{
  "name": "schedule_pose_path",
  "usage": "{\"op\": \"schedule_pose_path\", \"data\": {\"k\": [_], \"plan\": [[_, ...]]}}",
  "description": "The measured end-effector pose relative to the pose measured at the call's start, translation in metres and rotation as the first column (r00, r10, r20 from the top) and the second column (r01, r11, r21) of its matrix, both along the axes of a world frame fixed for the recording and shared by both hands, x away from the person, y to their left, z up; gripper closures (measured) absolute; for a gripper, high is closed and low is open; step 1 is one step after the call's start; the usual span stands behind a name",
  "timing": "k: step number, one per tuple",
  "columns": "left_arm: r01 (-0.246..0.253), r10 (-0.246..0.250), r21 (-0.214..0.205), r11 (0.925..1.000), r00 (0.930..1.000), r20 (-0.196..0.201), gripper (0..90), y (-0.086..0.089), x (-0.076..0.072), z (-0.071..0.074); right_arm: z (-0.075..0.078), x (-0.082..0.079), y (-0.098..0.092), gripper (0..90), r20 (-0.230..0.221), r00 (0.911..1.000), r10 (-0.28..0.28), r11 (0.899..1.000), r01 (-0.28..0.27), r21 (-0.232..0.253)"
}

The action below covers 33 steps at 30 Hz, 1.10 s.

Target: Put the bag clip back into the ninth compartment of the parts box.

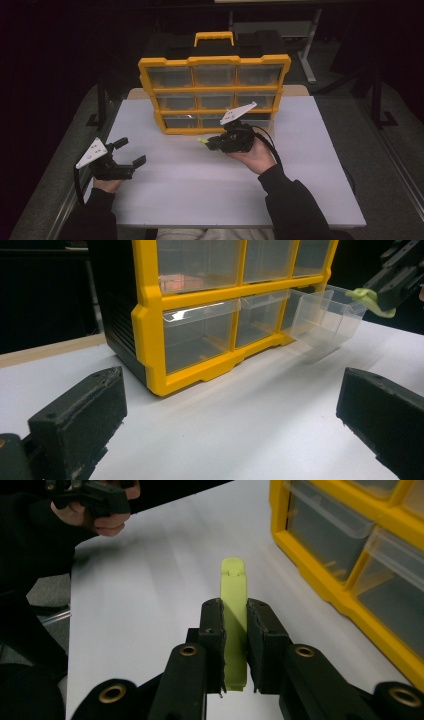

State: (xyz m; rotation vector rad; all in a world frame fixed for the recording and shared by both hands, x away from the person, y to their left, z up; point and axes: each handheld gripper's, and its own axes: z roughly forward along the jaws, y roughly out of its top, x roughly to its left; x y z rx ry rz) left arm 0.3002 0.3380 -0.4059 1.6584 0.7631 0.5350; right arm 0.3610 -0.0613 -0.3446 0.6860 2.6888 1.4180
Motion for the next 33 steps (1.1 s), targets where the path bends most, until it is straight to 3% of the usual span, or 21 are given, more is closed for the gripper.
{"op": "schedule_pose_path", "data": {"k": [15, 33], "plan": [[0.001, -0.001, -0.002, 1.0, 1.0, -0.002, 0.0, 0.0, 0.0, 0.0, 0.013, 0.005, -0.028, 77.0, 0.021, 0.9978, -0.062, 0.996, 0.061, 0.066], [0.003, -0.003, -0.007, 1.0, 1.0, -0.001, 0.0, 0.0, 0.0, 0.001, 0.019, 0.01, -0.052, 77.0, 0.018, 0.9924, -0.121, 0.988, 0.119, 0.1]]}}
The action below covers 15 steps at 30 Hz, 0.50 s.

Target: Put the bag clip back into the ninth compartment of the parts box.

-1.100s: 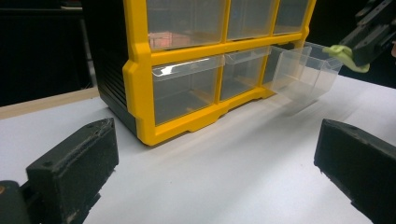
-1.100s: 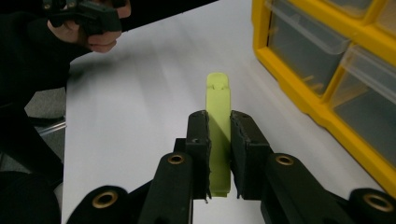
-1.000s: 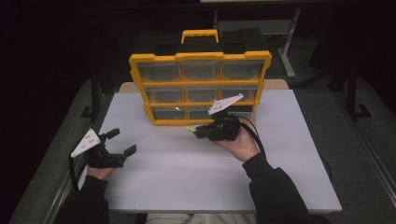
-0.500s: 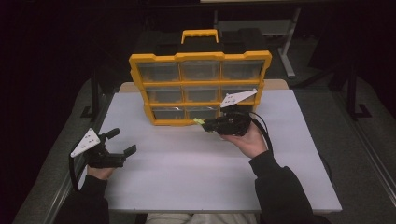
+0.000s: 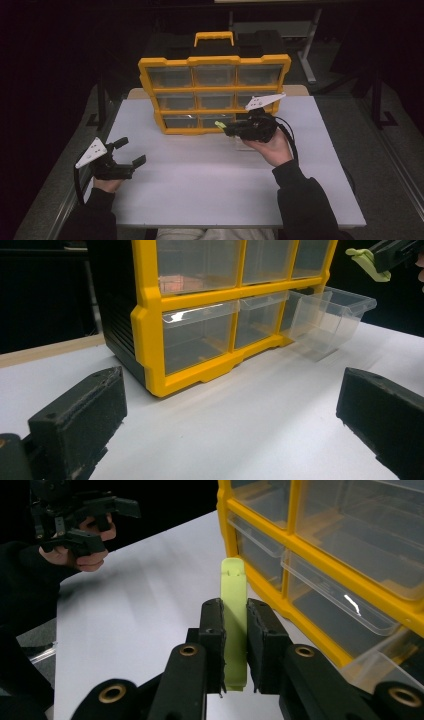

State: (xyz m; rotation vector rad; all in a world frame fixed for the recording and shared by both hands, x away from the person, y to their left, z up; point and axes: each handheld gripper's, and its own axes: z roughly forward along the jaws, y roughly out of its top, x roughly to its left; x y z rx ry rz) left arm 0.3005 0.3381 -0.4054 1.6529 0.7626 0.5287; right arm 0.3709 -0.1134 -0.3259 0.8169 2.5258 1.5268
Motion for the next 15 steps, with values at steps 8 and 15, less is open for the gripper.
{"op": "schedule_pose_path", "data": {"k": [8, 15], "plan": [[0.001, -0.001, 0.003, 1.0, 1.0, -0.001, 0.0, 0.0, 0.0, 0.0, 0.0, 0.004, -0.015, 77.0, -0.004, 0.9991, -0.042, 0.999, 0.042, 0.018], [-0.002, 0.002, 0.001, 1.0, 1.0, 0.0, 0.0, 0.0, 0.0, 0.0, 0.001, 0.006, -0.028, 77.0, 0.002, 0.9968, -0.08, 0.996, 0.08, 0.038]]}}
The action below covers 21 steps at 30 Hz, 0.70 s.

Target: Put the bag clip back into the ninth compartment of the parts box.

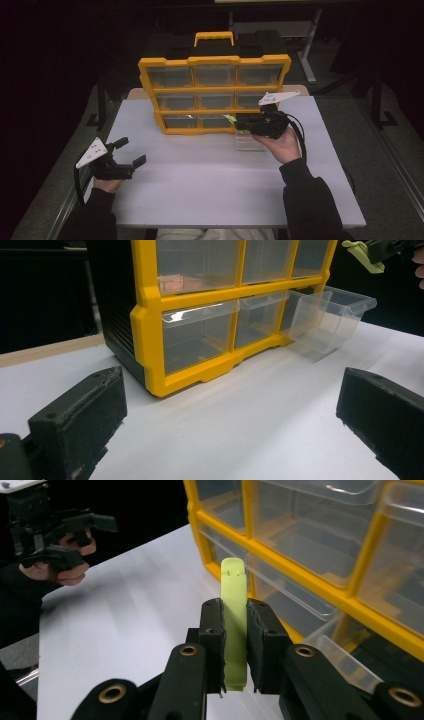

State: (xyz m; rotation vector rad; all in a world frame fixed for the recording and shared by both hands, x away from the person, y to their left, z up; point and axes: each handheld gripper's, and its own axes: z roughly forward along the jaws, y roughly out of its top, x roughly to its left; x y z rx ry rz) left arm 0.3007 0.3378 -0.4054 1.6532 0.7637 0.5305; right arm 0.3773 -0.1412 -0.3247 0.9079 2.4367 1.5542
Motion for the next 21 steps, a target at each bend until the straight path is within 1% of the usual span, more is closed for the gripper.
{"op": "schedule_pose_path", "data": {"k": [4, 11, 19, 21], "plan": [[-0.002, 0.002, 0.001, 1.0, 1.0, 0.001, 0.0, 0.0, 0.0, 0.0, 0.001, 0.001, -0.007, 77.0, 0.004, 0.9997, -0.025, 1.0, 0.025, 0.013], [-0.002, 0.002, 0.0, 1.0, 1.0, 0.001, 0.0, 0.0, 0.0, 0.0, -0.002, 0.004, -0.017, 77.0, 0.0, 0.9982, -0.059, 0.998, 0.059, 0.016], [-0.001, 0.001, 0.0, 1.0, 1.0, 0.002, 0.0, 0.0, 0.0, 0.0, -0.009, 0.01, -0.032, 77.0, -0.026, 0.9944, -0.103, 0.994, 0.103, 0.025], [-0.001, 0.001, -0.001, 1.0, 1.0, 0.001, 0.0, 0.0, 0.0, 0.0, -0.011, 0.011, -0.035, 77.0, -0.033, 0.9938, -0.106, 0.994, 0.107, 0.032]]}}
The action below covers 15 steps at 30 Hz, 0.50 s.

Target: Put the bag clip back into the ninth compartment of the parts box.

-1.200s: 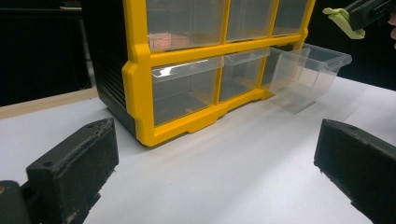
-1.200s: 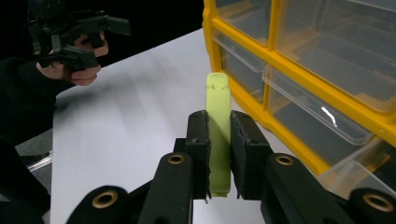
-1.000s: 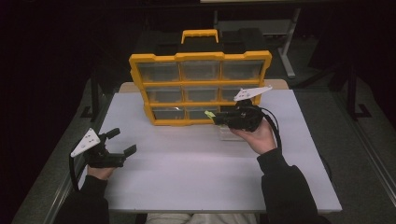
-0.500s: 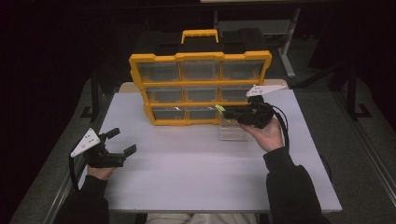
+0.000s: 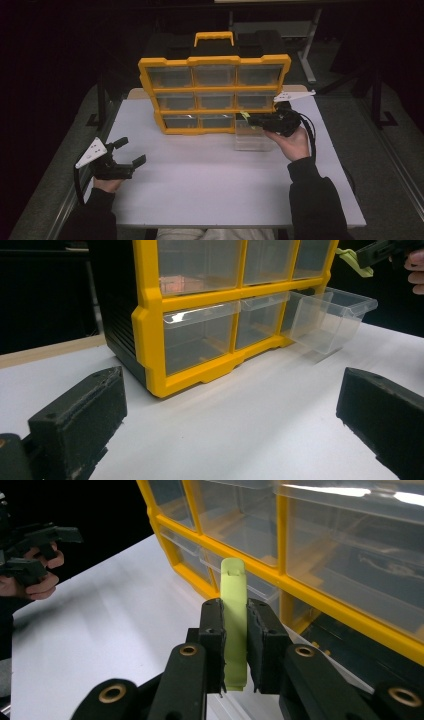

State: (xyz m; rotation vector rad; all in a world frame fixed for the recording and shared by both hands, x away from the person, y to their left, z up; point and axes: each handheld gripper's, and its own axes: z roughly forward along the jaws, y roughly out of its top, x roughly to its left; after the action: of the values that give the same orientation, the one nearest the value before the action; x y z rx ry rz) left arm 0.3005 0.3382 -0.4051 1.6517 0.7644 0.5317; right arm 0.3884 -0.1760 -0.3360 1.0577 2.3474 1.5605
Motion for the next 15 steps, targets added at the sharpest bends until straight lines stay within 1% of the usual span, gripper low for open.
{"op": "schedule_pose_path", "data": {"k": [5, 11, 15], "plan": [[-0.001, 0.001, 0.001, 1.0, 1.0, 0.0, 0.0, 0.0, 0.0, 0.0, -0.006, 0.003, -0.007, 77.0, -0.02, 0.9994, -0.027, 1.0, 0.027, 0.002], [0.0, 0.0, 0.001, 1.0, 1.0, 0.0, 0.0, 0.0, 0.0, 0.0, -0.015, 0.007, -0.011, 77.0, -0.043, 0.9981, -0.043, 0.999, 0.043, -0.017], [0.007, -0.007, -0.003, 1.0, 1.0, 0.002, 0.0, 0.0, 0.0, 0.0, -0.019, 0.008, -0.009, 77.0, -0.047, 0.9977, -0.049, 0.998, 0.048, -0.036]]}}
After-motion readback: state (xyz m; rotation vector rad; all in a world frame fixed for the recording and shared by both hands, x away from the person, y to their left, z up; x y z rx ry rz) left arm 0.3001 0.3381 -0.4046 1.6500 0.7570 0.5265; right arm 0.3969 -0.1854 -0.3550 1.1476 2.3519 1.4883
